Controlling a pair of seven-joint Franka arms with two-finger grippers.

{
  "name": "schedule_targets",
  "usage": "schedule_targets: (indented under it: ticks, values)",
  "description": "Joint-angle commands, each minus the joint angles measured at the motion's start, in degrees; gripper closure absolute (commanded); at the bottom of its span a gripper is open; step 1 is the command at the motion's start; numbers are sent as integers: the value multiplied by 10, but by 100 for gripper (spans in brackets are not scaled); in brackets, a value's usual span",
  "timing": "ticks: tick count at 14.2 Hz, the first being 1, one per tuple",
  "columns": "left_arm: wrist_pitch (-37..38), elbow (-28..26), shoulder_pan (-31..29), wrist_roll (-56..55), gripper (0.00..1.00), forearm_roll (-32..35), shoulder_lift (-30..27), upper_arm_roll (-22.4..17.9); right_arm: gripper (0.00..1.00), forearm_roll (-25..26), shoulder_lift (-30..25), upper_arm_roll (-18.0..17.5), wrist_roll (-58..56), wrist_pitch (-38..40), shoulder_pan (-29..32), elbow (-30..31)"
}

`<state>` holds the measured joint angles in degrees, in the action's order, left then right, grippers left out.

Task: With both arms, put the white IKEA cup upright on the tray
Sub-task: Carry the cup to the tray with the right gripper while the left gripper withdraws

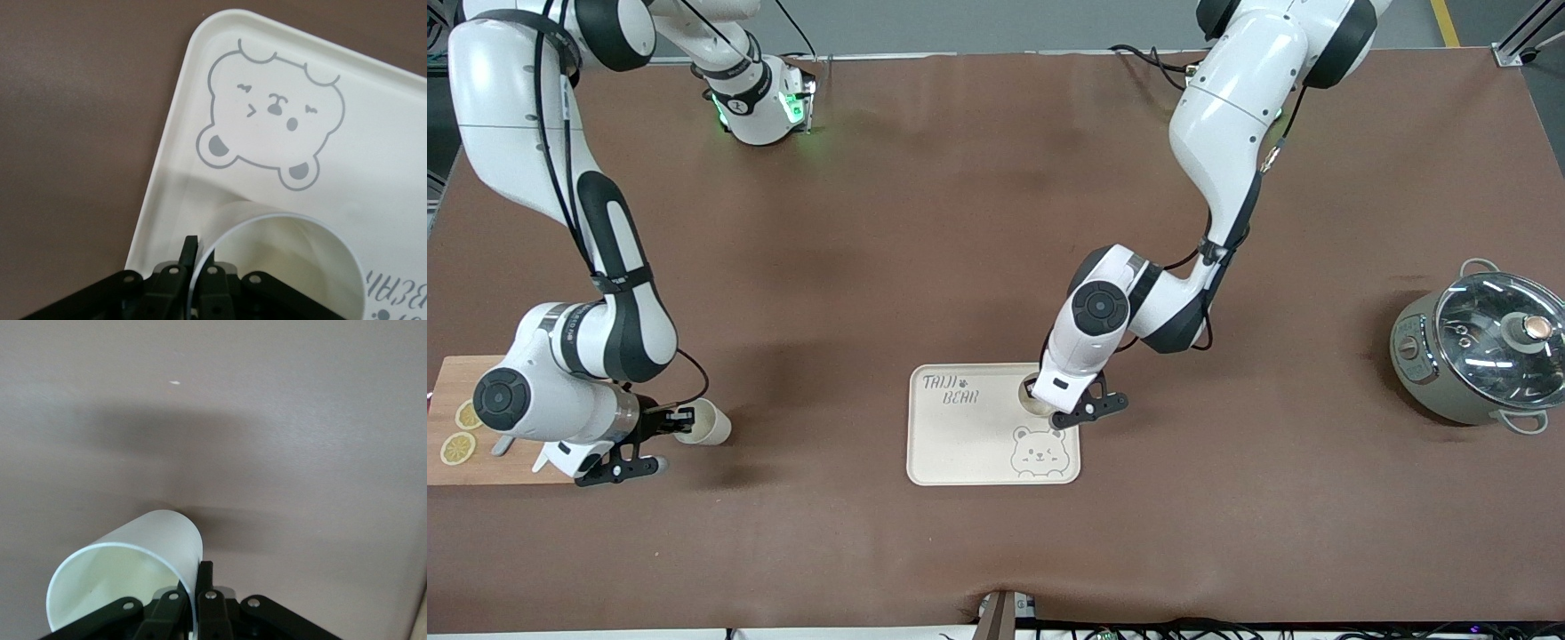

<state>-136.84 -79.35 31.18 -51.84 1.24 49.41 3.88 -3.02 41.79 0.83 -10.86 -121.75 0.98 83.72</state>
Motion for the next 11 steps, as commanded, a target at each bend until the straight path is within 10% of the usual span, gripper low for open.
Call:
schedule_targets:
  ticks: [1, 2, 11]
  values:
    - [-14, 16, 5, -12, 64, 13, 15, -7, 100, -8, -29, -10, 114, 40, -29, -11]
    - [-15, 16, 7, -10, 1, 15, 15, -7, 100, -12, -44, -15, 154, 60, -36, -23]
    - [74, 15, 0, -21, 0, 16, -48, -13, 100, -22, -48, -75, 441, 93, -105, -78]
